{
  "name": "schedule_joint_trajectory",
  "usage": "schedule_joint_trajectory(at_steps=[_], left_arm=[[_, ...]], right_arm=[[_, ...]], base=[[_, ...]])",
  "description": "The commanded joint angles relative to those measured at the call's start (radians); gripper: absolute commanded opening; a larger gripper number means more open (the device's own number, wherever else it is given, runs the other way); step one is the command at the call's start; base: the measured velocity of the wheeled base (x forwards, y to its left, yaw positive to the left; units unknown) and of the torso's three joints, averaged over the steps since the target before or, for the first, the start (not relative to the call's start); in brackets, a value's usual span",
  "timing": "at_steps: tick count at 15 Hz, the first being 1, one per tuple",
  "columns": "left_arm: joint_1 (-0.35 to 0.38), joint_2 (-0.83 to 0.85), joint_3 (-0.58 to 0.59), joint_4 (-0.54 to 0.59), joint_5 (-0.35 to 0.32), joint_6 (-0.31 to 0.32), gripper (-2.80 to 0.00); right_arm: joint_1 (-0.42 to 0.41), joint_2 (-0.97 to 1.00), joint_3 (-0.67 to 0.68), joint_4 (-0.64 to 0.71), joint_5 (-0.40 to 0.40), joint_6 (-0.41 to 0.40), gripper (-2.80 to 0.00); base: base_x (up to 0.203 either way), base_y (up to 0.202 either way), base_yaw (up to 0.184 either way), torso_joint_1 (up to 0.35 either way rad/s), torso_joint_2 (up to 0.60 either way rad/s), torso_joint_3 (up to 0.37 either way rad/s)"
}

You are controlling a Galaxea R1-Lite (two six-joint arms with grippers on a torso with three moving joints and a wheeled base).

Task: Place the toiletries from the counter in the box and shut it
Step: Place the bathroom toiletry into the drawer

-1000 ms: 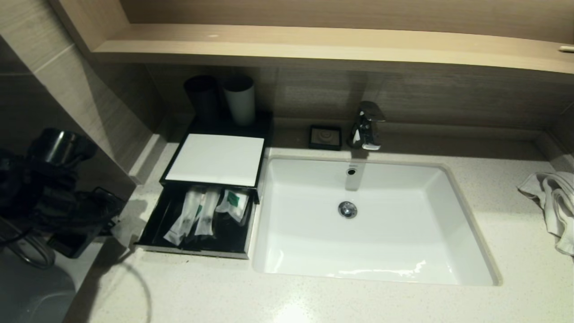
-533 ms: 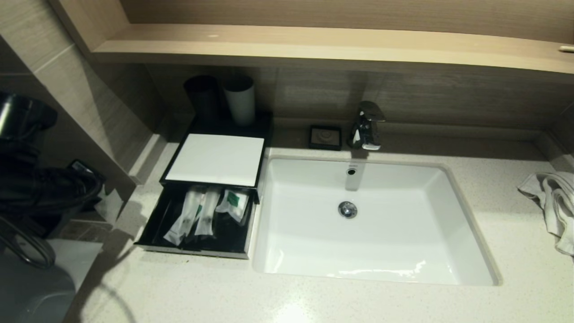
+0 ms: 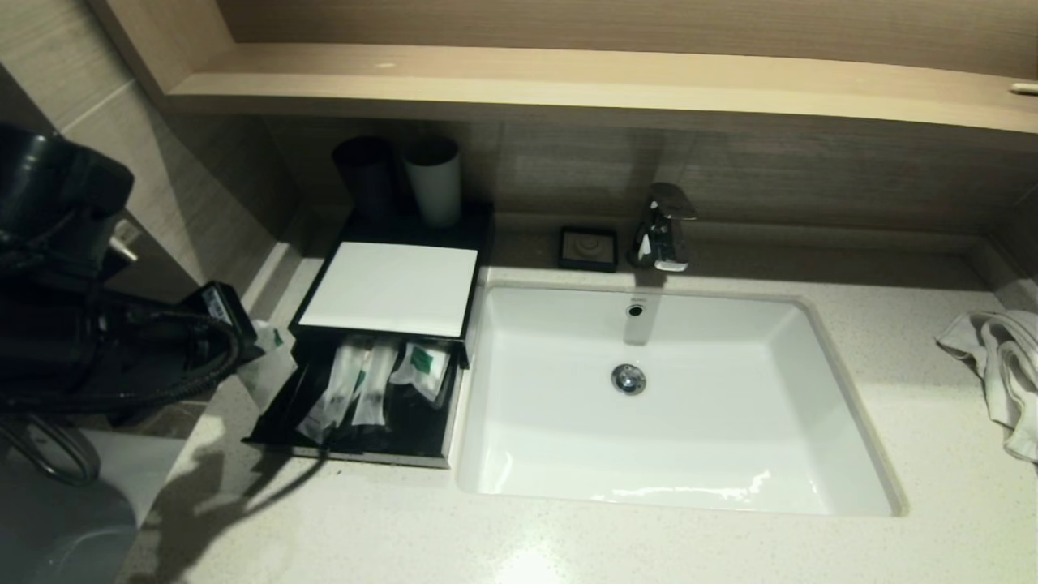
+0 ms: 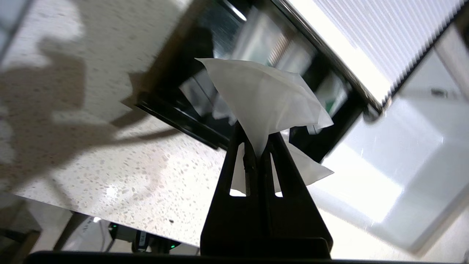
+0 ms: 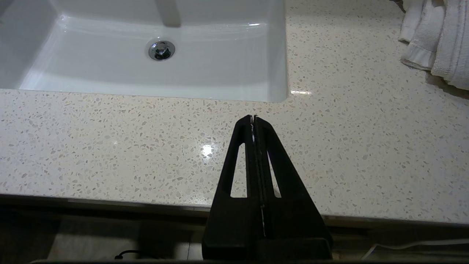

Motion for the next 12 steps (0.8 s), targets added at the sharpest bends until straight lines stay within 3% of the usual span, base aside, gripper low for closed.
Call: schedule_joint_trajectory(at_steps=[1,8,12], left_arm=[[-0.113,0.000,0.002,0.016,0.001,0.040,-2.80],[-0.221,0.162,-0.053,0.017,0.003,0.079,-2.80],[-0.227,0.212,-0.061,0.007,0.004,0.079,-2.80]], right_arm=[[0.000,0.000,0.000,0.000,0.000,-0.001,-2.80],[0.000,0.000,0.000,0.000,0.000,-0.001,-2.80],[0.000,0.000,0.000,0.000,0.000,-0.001,-2.80]], base=[[0.000,0.000,0.000,0.000,0.00,0.000],[0.000,0.000,0.000,0.000,0.00,0.000],[0.000,0.000,0.000,0.000,0.00,0.000]])
